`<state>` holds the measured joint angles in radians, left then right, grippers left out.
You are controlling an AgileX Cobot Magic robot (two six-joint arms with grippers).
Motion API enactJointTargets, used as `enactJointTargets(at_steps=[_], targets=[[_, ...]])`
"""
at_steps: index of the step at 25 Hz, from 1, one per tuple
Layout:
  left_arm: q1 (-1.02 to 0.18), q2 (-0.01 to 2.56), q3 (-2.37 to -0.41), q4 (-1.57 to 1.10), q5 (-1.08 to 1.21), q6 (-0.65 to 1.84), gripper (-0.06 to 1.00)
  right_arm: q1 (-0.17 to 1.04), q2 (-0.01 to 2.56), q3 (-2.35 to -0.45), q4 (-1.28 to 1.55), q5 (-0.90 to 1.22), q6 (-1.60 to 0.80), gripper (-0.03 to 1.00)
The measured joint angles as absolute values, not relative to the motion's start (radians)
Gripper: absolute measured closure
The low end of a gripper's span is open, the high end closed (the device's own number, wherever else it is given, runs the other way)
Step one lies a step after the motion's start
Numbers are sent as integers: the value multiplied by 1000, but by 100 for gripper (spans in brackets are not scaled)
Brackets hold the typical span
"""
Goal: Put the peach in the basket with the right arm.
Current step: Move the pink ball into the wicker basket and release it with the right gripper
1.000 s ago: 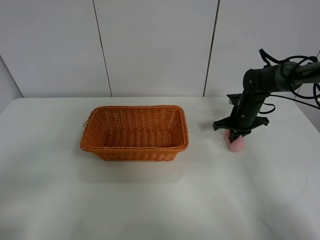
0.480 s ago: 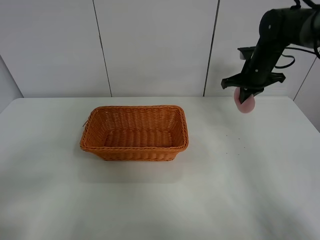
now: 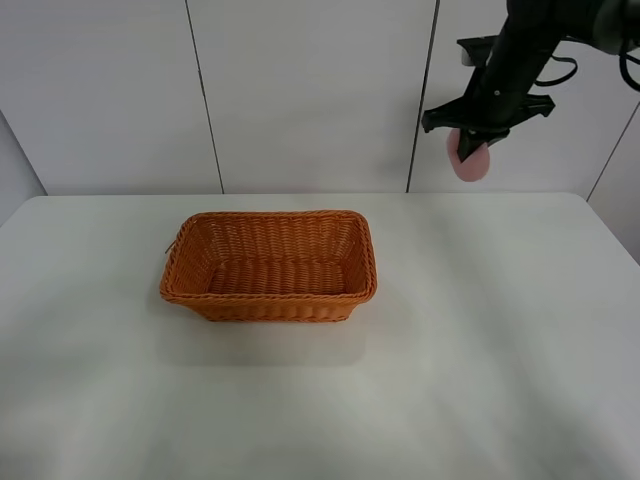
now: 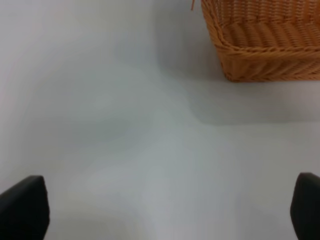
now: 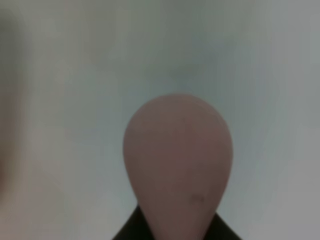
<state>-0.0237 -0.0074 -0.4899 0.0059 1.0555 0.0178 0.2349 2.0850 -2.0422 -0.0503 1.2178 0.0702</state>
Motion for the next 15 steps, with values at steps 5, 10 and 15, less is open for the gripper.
enactJointTargets(at_steps=[5,10,15], targets=[[-24,-7,-490,0,1055,18,-5,396,2085,-2088,-46,1218,70,97],[-24,-7,-490,0,1055,18,-5,541,2086,-2089,-46,1218,70,97],[-24,-7,-490,0,1055,18,-5,645,2107,-2092,-46,1179,70,97]])
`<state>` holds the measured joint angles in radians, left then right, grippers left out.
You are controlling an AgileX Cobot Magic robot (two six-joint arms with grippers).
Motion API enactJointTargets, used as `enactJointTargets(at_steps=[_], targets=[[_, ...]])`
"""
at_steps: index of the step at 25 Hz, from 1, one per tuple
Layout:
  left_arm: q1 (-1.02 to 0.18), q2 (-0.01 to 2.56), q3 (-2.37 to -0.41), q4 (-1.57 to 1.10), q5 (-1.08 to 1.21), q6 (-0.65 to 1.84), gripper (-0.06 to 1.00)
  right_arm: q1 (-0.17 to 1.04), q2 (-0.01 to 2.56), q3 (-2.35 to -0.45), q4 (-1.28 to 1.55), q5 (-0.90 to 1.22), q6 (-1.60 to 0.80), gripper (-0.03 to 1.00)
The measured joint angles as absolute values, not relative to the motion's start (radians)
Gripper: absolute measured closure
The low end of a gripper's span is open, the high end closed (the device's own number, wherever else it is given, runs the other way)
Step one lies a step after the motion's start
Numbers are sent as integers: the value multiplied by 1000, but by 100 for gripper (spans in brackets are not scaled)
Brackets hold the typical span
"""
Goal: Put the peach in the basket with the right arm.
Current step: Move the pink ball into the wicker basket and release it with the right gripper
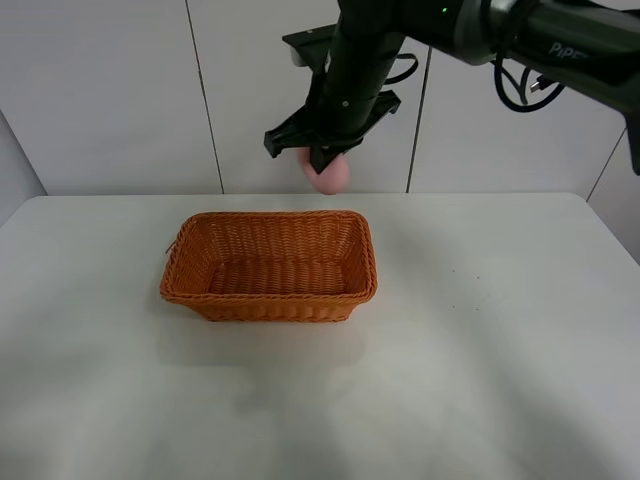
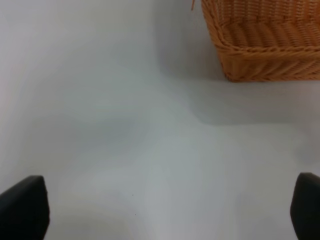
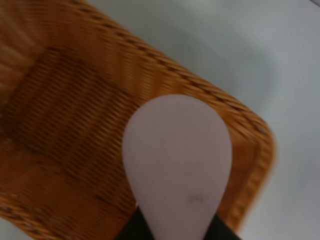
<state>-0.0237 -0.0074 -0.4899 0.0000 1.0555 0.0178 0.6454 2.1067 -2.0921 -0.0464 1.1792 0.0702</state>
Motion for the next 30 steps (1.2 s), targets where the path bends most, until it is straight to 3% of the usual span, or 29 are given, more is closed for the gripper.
enactJointTargets(at_steps=[10,13,20,23,30], targets=[[-24,-7,-490,0,1055,18,-5,693,2309,-2094,-44,1008,109,96],[-24,-7,-490,0,1055,18,-5,693,2357,-2094,-43,992,144,85],[-24,-7,-490,0,1055,18,-5,693,2394,-2094,-38,991,151,35],[-24,-7,-490,0,1055,18,-5,693,2394,-2096,-16,994,135,29],[-24,-7,-490,0,1055,18,-5,693,2395,-2223,9,1125,113,28]])
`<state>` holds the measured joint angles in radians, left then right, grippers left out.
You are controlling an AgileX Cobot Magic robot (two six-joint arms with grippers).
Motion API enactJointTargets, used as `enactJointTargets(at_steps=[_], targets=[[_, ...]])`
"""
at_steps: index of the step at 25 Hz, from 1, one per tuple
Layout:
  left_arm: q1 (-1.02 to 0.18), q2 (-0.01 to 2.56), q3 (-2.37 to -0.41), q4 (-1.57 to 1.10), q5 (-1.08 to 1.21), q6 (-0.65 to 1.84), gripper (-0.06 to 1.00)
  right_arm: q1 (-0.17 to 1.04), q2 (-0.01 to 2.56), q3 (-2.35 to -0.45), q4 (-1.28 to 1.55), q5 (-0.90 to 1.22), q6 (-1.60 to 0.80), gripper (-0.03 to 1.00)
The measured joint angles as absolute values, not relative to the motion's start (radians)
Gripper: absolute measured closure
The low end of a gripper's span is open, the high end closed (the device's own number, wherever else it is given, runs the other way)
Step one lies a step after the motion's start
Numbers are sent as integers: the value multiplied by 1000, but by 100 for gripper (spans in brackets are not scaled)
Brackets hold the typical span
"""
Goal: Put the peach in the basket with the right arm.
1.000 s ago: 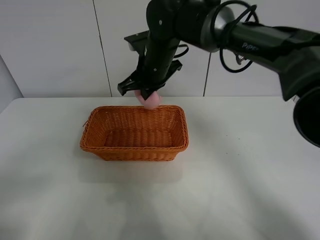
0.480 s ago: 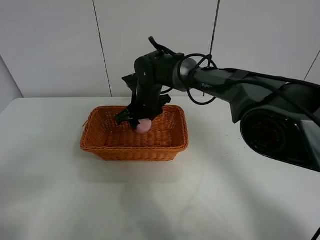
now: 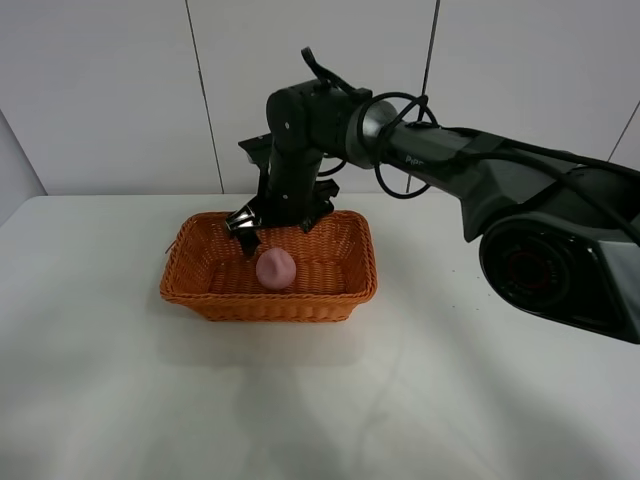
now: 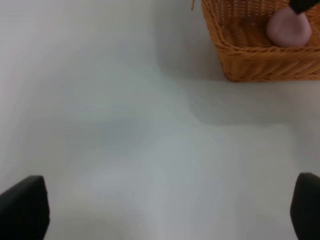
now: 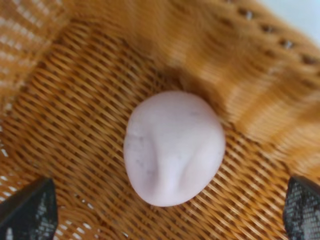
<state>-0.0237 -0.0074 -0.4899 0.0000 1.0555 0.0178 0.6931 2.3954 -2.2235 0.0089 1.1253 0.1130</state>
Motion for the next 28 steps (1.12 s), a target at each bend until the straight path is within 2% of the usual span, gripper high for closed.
enactJointTargets(at_steps=[7,15,28], targets=[[-24,-7,-490,0,1055,18,-5,687,2391,-2468,0,1212,100,28],[-24,-7,-490,0,1055,18,-5,605,2386,-2488,7,1219,96,27],[-24,-7,-490,0,1055,18,-5,236,2386,-2488,6,1219,78,27]])
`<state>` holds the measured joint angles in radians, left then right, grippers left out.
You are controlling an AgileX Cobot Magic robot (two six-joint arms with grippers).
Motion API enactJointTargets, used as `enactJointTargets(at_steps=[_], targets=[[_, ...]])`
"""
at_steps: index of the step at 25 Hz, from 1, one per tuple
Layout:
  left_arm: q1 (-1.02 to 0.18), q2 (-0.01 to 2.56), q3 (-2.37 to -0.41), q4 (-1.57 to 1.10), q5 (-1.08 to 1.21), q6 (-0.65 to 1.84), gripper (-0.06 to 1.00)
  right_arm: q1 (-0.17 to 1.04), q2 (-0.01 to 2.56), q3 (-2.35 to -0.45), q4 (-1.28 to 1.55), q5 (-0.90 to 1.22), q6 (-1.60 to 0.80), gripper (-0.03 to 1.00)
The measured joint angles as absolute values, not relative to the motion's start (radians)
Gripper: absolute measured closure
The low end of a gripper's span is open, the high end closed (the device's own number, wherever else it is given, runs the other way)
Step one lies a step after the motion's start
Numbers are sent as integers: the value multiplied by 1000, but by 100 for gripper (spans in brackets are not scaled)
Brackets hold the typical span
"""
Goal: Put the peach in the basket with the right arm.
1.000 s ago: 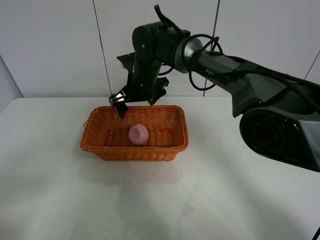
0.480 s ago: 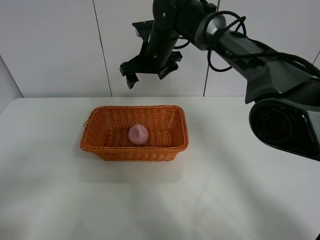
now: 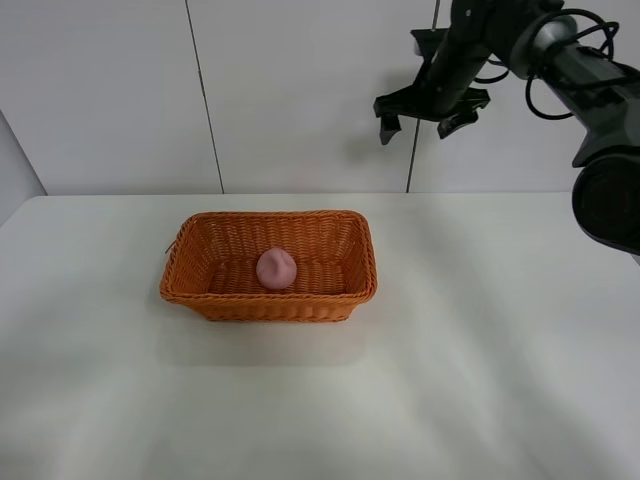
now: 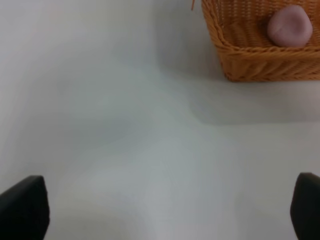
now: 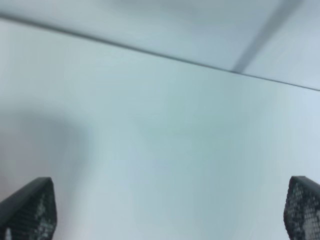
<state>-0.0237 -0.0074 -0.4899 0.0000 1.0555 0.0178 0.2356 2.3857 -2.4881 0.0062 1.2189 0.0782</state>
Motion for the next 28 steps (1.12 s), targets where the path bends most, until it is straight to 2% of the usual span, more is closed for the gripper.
enactJointTargets(at_steps=[7,15,21,28], targets=[[-24,-7,-490,0,1055,18,-5,89,2386,-2488,10,1219,78,27],[-24,-7,-490,0,1055,18,-5,77,2373,-2457,21,1217,76,27],[-24,-7,-490,0,1055,18,-5,77,2247,-2278,-37,1217,69,27],[-24,-7,-490,0,1055,18,-5,77,1939,-1879,-43,1214,51,27]])
